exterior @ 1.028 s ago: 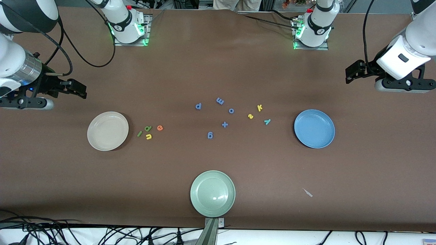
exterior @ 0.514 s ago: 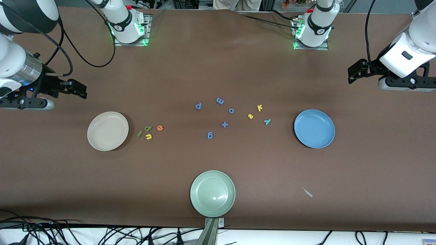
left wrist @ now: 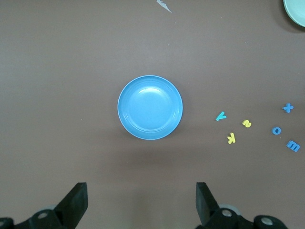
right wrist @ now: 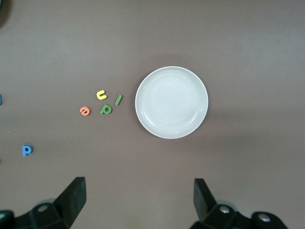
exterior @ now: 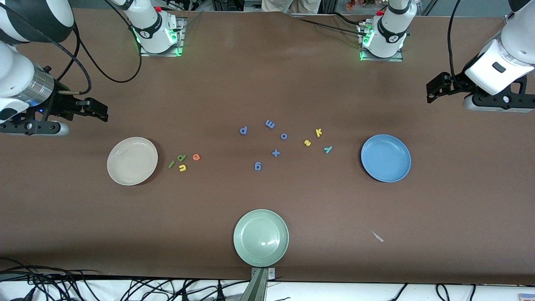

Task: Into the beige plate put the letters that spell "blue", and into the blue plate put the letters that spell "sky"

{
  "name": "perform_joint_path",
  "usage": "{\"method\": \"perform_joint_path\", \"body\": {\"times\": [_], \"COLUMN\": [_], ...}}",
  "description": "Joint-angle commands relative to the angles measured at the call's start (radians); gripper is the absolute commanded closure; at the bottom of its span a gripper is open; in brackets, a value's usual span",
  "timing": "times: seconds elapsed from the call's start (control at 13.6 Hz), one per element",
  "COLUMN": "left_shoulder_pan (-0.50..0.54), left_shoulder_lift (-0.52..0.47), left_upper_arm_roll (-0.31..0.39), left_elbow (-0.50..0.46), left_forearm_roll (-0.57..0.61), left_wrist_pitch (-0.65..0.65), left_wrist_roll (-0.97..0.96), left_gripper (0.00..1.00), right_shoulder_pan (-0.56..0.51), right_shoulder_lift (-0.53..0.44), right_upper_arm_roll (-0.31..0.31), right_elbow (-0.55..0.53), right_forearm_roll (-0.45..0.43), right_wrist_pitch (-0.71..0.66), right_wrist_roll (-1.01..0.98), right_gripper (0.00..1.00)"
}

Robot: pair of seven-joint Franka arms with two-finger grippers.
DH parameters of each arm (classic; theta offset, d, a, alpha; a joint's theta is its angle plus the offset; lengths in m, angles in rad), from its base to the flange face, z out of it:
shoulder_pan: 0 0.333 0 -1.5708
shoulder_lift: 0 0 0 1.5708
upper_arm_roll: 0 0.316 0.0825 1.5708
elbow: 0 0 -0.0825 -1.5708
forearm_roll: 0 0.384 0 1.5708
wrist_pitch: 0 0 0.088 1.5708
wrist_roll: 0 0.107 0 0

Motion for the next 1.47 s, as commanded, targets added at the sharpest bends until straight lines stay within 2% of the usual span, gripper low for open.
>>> {"method": "perform_joint_path", "body": {"times": [0.0,0.37,0.59,0.81,1.03,1.18,1.4], "left_shoulder_pan": [-0.003,-0.043,-0.111,-0.196,-0.255,-0.295,-0.364], "left_shoulder_lift": [0.024,0.091,0.163,0.278,0.388,0.422,0.403], "left_upper_arm_roll": [-0.001,-0.005,-0.005,-0.005,-0.005,-0.003,-0.003], "left_elbow": [0.041,0.041,0.041,0.041,0.024,-0.039,-0.269], "left_forearm_roll": [-0.004,-0.023,-0.025,-0.031,-0.092,-0.091,-0.078], "left_wrist_pitch": [-0.023,-0.024,-0.023,0.031,0.124,0.21,0.48], "left_wrist_roll": [0.01,0.01,-0.007,-0.046,-0.233,-0.338,-0.44], "left_gripper": [0.0,0.0,0.0,0.0,0.0,0.0,0.0], "right_shoulder_pan": [0.001,0.001,0.001,0.001,0.001,0.012,0.014], "right_shoulder_lift": [-0.001,0.002,0.029,0.103,0.203,0.272,0.364], "right_upper_arm_roll": [0.003,0.011,0.034,0.066,0.08,0.082,0.08], "right_elbow": [-0.009,-0.104,-0.167,-0.185,-0.182,-0.168,-0.138], "right_forearm_roll": [0.012,0.017,0.038,0.038,0.038,0.034,0.037], "right_wrist_pitch": [0.009,0.125,0.214,0.305,0.395,0.455,0.517], "right_wrist_roll": [-0.007,-0.01,-0.023,-0.045,-0.047,-0.031,-0.021], "right_gripper": [0.0,0.0,0.0,0.0,0.0,0.0,0.0]}}
